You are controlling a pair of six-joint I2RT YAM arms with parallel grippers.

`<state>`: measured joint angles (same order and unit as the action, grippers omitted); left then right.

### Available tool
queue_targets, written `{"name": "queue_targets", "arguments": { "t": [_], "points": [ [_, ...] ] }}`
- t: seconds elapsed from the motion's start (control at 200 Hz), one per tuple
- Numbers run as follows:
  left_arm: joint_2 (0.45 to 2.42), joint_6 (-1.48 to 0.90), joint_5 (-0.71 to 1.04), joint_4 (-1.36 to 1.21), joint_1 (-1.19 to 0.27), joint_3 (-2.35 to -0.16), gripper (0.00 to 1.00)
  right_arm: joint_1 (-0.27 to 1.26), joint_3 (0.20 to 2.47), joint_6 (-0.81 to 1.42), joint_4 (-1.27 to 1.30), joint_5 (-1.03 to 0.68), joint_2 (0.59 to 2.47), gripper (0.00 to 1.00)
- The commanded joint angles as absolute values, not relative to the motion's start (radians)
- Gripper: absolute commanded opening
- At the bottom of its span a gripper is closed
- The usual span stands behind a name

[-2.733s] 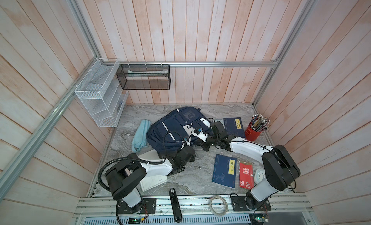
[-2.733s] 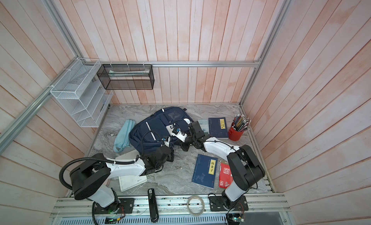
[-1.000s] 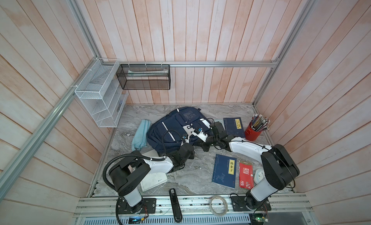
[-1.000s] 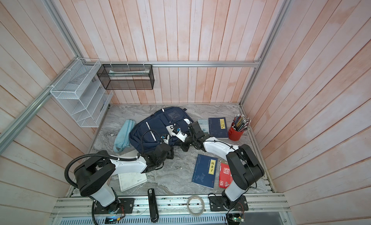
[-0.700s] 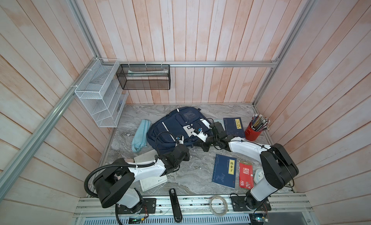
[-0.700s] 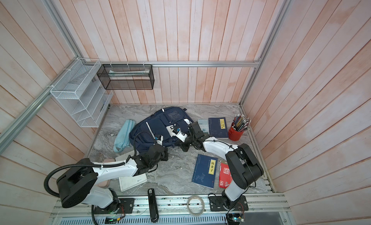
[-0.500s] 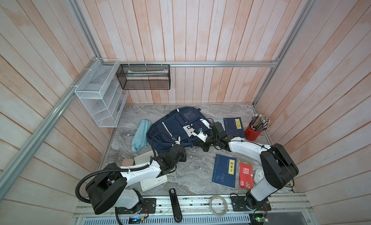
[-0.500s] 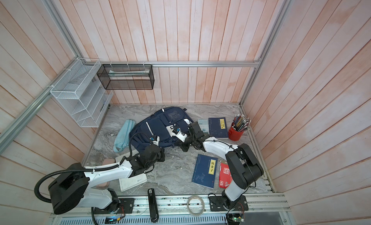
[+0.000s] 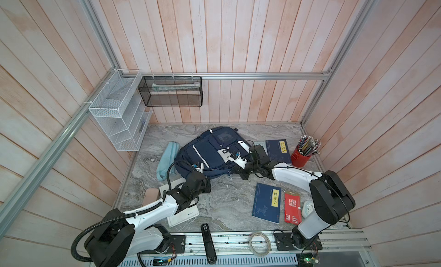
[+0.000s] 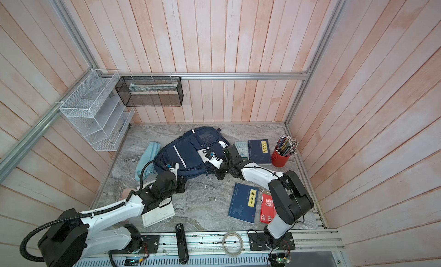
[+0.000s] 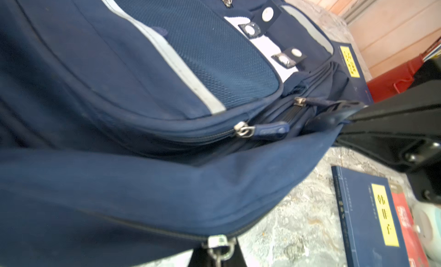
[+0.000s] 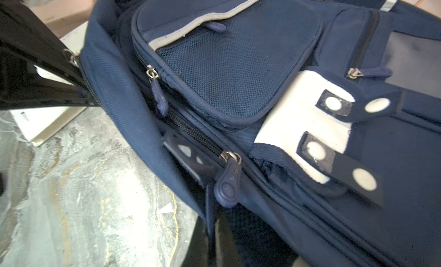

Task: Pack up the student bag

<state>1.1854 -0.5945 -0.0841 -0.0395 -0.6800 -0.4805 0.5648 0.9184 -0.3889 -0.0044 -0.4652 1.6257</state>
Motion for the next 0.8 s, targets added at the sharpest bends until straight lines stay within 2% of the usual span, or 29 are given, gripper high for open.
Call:
{"name": "queue_targets", "arguments": {
  "t": [0.0, 0.03, 0.11, 0.165, 0.215, 0.34, 0.48, 0.57, 0.645, 0.675, 0.68, 0.745, 0.795],
  "points": [
    [1.189, -0.491, -0.009, 0.042, -0.665, -0.515, 0.00, 0.533, 0.858, -0.433, 0.113, -0.245, 1.564, 0.00],
    [1.196, -0.493, -0.001, 0.035, -0.671, -0.519, 0.00, 0.541, 0.834, -0.441, 0.150, -0.247, 1.546, 0.00],
    [1.206, -0.506, 0.063, -0.039, -0.674, -0.502, 0.00, 0.583, 0.774, -0.455, 0.253, -0.245, 1.484, 0.36],
    [1.211, -0.514, 0.084, -0.060, -0.674, -0.505, 0.00, 0.619, 0.742, -0.473, 0.295, -0.264, 1.447, 0.54],
    [1.209, -0.524, 0.096, -0.078, -0.675, -0.508, 0.00, 0.655, 0.722, -0.502, 0.324, -0.281, 1.424, 0.57],
    [1.205, -0.540, 0.155, -0.128, -0.675, -0.503, 0.00, 0.757, 0.682, -0.562, 0.405, -0.275, 1.421, 0.60],
    [1.217, -0.544, 0.178, -0.130, -0.676, -0.503, 0.00, 0.850, 0.721, -0.590, 0.410, -0.261, 1.522, 0.54],
    [1.210, -0.552, 0.184, -0.128, -0.676, -0.500, 0.00, 0.860, 0.756, -0.572, 0.404, -0.259, 1.584, 0.46],
    [1.198, -0.558, 0.196, -0.121, -0.680, -0.495, 0.00, 0.866, 0.768, -0.577, 0.398, -0.232, 1.617, 0.35],
    [1.195, -0.558, 0.199, -0.115, -0.681, -0.494, 0.00, 0.868, 0.766, -0.576, 0.406, -0.213, 1.623, 0.24],
    [1.194, -0.558, 0.198, -0.114, -0.681, -0.493, 0.00, 0.868, 0.766, -0.575, 0.406, -0.207, 1.624, 0.20],
    [1.192, -0.558, 0.185, -0.100, -0.681, -0.489, 0.00, 0.868, 0.767, -0.577, 0.386, -0.191, 1.622, 0.01],
    [1.192, -0.567, 0.153, -0.085, -0.677, -0.484, 0.00, 0.867, 0.756, -0.587, 0.373, -0.184, 1.609, 0.00]
  ]
}}
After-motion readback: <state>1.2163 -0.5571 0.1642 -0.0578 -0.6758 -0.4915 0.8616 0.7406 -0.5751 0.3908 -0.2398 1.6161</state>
